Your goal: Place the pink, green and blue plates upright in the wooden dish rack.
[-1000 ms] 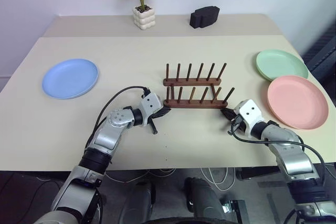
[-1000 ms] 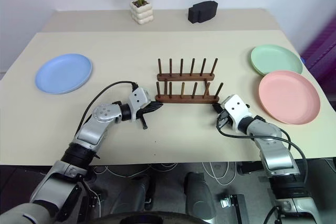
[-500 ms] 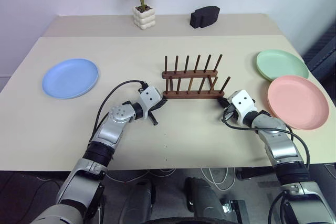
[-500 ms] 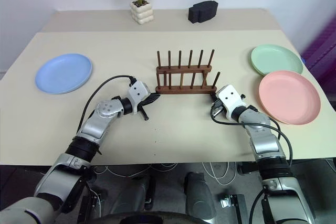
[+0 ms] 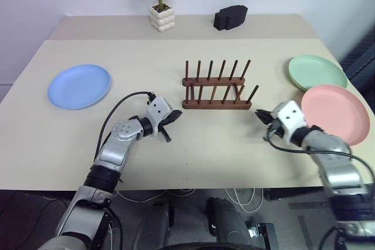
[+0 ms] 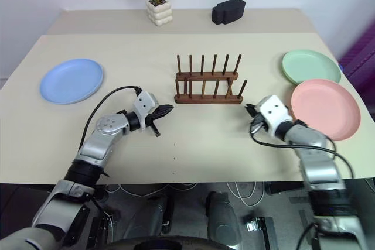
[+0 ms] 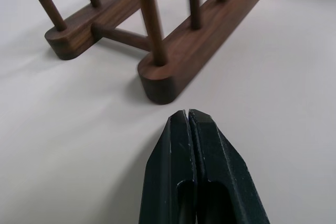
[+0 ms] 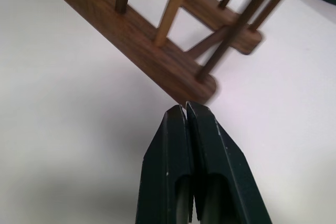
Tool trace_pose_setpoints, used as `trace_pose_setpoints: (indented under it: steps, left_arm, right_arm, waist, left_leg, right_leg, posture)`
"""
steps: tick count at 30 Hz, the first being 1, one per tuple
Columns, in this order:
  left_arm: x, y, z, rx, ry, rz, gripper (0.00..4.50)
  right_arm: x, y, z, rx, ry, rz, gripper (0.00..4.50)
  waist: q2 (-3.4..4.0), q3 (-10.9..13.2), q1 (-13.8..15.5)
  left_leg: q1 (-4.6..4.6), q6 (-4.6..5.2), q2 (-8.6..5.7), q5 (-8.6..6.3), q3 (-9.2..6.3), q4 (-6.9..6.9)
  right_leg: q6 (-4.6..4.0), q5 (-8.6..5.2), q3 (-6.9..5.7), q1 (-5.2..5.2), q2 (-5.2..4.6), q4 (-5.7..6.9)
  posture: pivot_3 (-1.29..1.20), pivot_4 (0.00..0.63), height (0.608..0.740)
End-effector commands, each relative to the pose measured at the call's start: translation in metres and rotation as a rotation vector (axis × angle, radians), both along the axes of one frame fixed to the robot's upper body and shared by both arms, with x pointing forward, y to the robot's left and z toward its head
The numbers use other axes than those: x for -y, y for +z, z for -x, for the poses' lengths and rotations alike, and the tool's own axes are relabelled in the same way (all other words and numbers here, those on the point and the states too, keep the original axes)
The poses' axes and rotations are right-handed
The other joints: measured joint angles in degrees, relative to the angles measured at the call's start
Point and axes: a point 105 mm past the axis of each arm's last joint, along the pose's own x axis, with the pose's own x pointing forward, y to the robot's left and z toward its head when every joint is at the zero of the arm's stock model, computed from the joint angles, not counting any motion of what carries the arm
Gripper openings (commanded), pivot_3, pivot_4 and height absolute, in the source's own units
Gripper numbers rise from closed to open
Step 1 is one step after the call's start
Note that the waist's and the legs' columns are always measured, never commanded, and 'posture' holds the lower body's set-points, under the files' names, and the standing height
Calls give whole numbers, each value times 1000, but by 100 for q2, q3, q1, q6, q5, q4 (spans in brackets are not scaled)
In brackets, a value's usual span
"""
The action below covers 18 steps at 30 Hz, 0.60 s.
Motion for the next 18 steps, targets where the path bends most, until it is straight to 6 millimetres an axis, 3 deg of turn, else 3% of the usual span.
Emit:
trace_pose_setpoints:
  steps: [1,6,11,18]
  left_arm:
    - [10,26,23,28,-128,96,0]
    - [36,26,59,-54,-329,140,0]
    - [69,29,74,-103,-437,190,0]
    - [76,32,71,-109,-448,206,0]
  right_arm:
    - [25,36,10,60,-71,-5,1818]
    - [62,47,16,47,-242,19,4348]
    - [75,28,22,-44,-344,27,4431]
    - [78,-5,24,-146,-430,29,4431]
  waist:
    - [0,0,-3]
    - [2,-1,-8]
    - [2,-1,9]
    - [2,-1,-25]
  left_leg:
    - [0,0,2,0,1,0]
    - [3,0,3,0,5,-2]
    - [1,0,0,0,9,2]
    - [4,1,-2,-1,8,0]
  right_leg:
    - [-3,-2,0,0,-1,-1]
    - [-20,-12,1,2,1,-2]
    - [-19,-13,0,7,-1,-6]
    - [-19,-13,1,6,4,-5]
  posture:
    - [0,150,731]
    - [0,150,731]
    - [0,150,731]
    - [0,150,731]
